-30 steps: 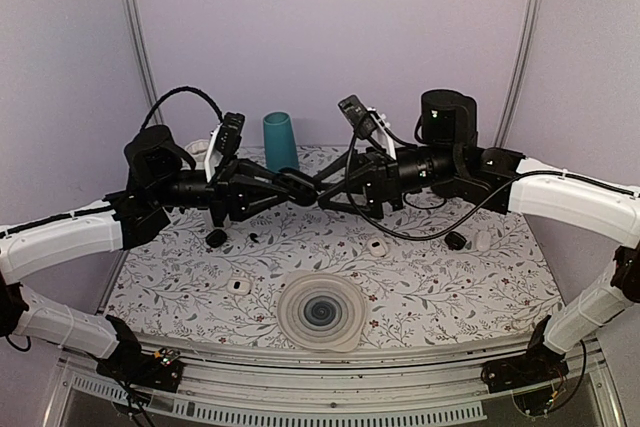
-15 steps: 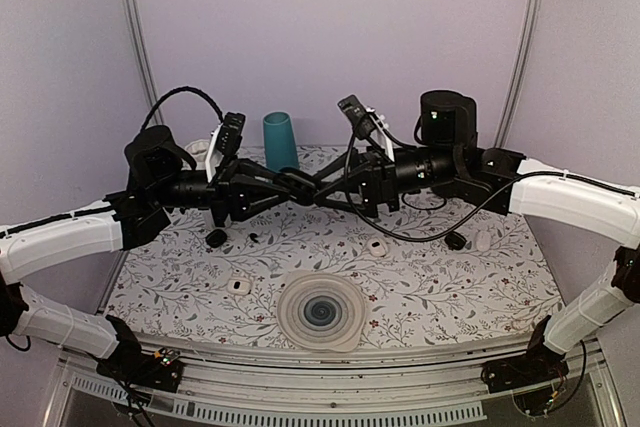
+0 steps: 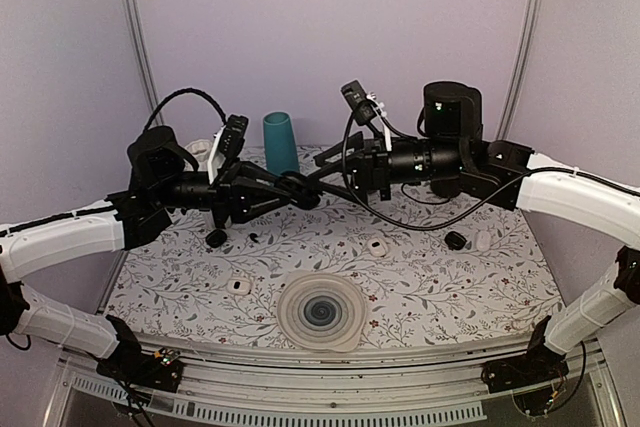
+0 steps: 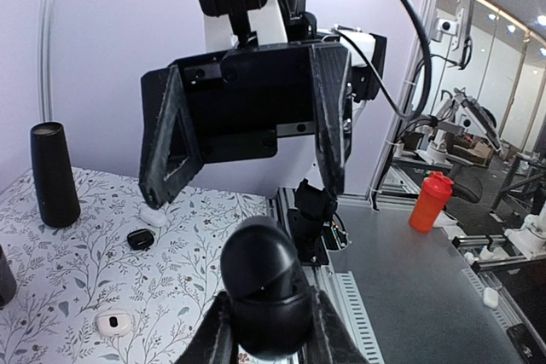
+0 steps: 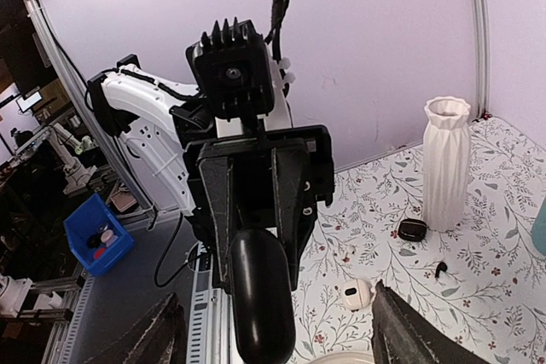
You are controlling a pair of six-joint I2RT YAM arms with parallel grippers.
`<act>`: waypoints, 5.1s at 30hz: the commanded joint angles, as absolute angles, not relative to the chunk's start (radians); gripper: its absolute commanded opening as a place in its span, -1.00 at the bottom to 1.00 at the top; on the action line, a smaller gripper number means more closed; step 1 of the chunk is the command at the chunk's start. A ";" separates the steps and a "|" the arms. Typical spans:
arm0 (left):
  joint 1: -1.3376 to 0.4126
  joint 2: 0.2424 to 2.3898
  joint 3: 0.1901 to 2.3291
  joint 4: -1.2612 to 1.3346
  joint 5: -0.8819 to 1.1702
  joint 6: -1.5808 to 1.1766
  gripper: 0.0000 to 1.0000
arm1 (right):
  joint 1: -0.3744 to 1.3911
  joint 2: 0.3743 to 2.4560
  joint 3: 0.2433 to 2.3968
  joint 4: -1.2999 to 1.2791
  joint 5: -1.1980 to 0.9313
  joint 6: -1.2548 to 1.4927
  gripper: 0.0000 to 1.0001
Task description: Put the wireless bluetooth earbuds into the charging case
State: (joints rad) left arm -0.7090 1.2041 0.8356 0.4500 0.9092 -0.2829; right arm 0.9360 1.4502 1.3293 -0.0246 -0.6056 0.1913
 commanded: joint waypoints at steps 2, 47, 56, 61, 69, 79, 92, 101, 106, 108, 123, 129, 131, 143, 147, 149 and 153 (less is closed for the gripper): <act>-0.719 1.216 0.863 0.465 0.933 -0.293 -1.00 | 0.961 1.462 1.390 -0.127 -0.524 0.123 0.52; -0.726 1.218 0.877 0.422 0.917 -0.271 -1.00 | 0.933 1.440 1.405 -0.177 -0.387 0.129 0.59; -0.723 1.229 0.881 0.400 0.879 -0.265 -1.00 | 0.933 1.374 1.401 -0.178 -0.388 0.133 0.43; -0.723 1.239 0.887 0.390 0.875 -0.265 -1.00 | 0.954 1.368 1.407 -0.196 -0.461 0.123 0.08; -0.724 1.244 0.894 0.390 0.902 -0.268 -1.00 | 0.989 1.434 1.472 -0.277 -0.489 0.079 -0.20; -0.730 1.247 0.897 0.376 0.918 -0.261 -1.00 | 1.002 1.509 1.548 -0.335 -0.461 0.062 -0.40; -0.734 1.256 0.905 0.368 0.920 -0.255 -1.00 | 1.015 1.536 1.572 -0.369 -0.436 0.046 -0.60; -0.737 1.255 0.910 0.352 0.918 -0.247 -1.00 | 1.017 1.550 1.588 -0.378 -0.415 0.047 -0.80; -0.740 1.253 0.911 0.350 0.916 -0.244 -1.00 | 1.016 1.556 1.595 -0.389 -0.406 0.047 -0.89; -0.740 1.251 0.911 0.348 0.914 -0.243 -1.00 | 1.018 1.559 1.595 -0.393 -0.403 0.046 -0.91; -0.737 1.228 0.911 0.352 0.861 -0.236 -1.00 | 1.043 1.570 1.594 -0.426 -0.355 0.011 -0.93; -0.737 1.218 0.910 0.350 0.855 -0.236 -1.00 | 1.047 1.588 1.598 -0.446 -0.344 0.010 -0.93; -0.736 1.216 0.908 0.349 0.848 -0.235 -1.00 | 1.050 1.587 1.600 -0.446 -0.348 0.011 -0.93; -0.723 1.205 0.892 0.379 0.840 -0.250 -1.00 | 1.061 1.589 1.605 -0.462 -0.361 -0.036 -0.93; -0.723 1.216 0.889 0.376 0.855 -0.252 -1.00 | 1.061 1.580 1.606 -0.445 -0.330 -0.024 -0.92; -0.723 1.219 0.885 0.374 0.861 -0.250 -1.00 | 1.060 1.573 1.608 -0.435 -0.310 -0.018 -0.88; -0.722 1.223 0.879 0.368 0.867 -0.247 -1.00 | 1.060 1.564 1.622 -0.422 -0.297 -0.008 -0.76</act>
